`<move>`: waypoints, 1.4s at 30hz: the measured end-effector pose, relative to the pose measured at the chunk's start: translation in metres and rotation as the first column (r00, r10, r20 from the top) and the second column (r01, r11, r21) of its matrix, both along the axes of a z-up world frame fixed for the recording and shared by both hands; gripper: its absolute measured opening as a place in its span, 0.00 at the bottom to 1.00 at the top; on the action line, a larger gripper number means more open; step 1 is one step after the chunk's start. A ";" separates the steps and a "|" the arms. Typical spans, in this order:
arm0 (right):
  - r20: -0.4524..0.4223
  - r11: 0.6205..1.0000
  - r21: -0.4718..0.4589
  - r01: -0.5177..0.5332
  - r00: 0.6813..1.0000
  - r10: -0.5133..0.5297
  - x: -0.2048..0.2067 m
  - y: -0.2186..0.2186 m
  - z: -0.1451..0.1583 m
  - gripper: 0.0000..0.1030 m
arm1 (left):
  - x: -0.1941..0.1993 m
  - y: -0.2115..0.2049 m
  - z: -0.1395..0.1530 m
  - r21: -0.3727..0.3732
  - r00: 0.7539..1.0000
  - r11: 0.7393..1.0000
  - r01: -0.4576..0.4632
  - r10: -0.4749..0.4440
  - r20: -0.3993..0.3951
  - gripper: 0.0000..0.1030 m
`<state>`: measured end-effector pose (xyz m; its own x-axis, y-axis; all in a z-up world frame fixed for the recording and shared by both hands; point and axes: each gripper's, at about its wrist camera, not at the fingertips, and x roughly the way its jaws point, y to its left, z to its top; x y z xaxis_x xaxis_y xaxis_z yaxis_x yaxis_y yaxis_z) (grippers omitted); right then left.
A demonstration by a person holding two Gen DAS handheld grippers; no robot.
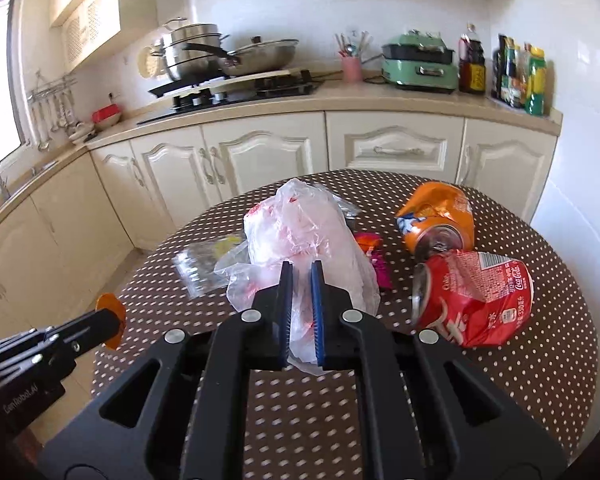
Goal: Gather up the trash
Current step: 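Carry the peel and plastic bag over the blue bin and open both tools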
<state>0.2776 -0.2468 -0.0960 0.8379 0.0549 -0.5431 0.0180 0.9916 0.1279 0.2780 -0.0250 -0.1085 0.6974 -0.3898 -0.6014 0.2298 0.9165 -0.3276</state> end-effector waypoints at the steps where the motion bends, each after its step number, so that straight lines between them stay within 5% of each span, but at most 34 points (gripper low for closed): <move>1: 0.008 1.000 0.006 -0.016 1.000 0.016 -0.004 0.007 0.003 0.09 | -0.004 0.008 0.002 -0.006 1.000 1.000 -0.011 0.011 0.002 0.05; 9: 0.047 0.978 0.031 -0.206 0.978 0.204 -0.021 0.096 0.021 0.09 | -0.031 0.089 0.003 -0.036 0.988 0.987 -0.156 0.156 0.003 0.05; 14: 0.021 0.936 0.044 -0.350 0.937 0.350 -0.020 0.171 0.010 0.09 | -0.046 0.160 -0.016 -0.030 0.955 0.955 -0.296 0.295 -0.043 0.05; 26: -0.140 0.803 0.077 -0.591 0.791 0.596 -0.004 0.334 -0.064 0.09 | -0.058 0.300 -0.092 0.046 0.813 0.840 -0.540 0.535 -0.231 0.05; 37: -0.283 0.778 0.115 -0.618 0.730 0.622 0.021 0.384 -0.136 0.09 | -0.028 0.342 -0.150 0.061 0.756 0.825 -0.561 0.541 -0.368 0.07; 42: -0.316 0.780 0.127 -0.613 0.720 0.618 0.028 0.391 -0.155 0.09 | -0.018 0.346 -0.169 0.068 0.740 0.828 -0.556 0.531 -0.412 0.38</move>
<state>0.3054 0.1444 -0.2510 0.3933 0.5048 -0.7684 -0.5538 0.7973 0.2403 0.2602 0.3209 -0.2774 0.5058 -0.0602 -0.8605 -0.4634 0.8224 -0.3299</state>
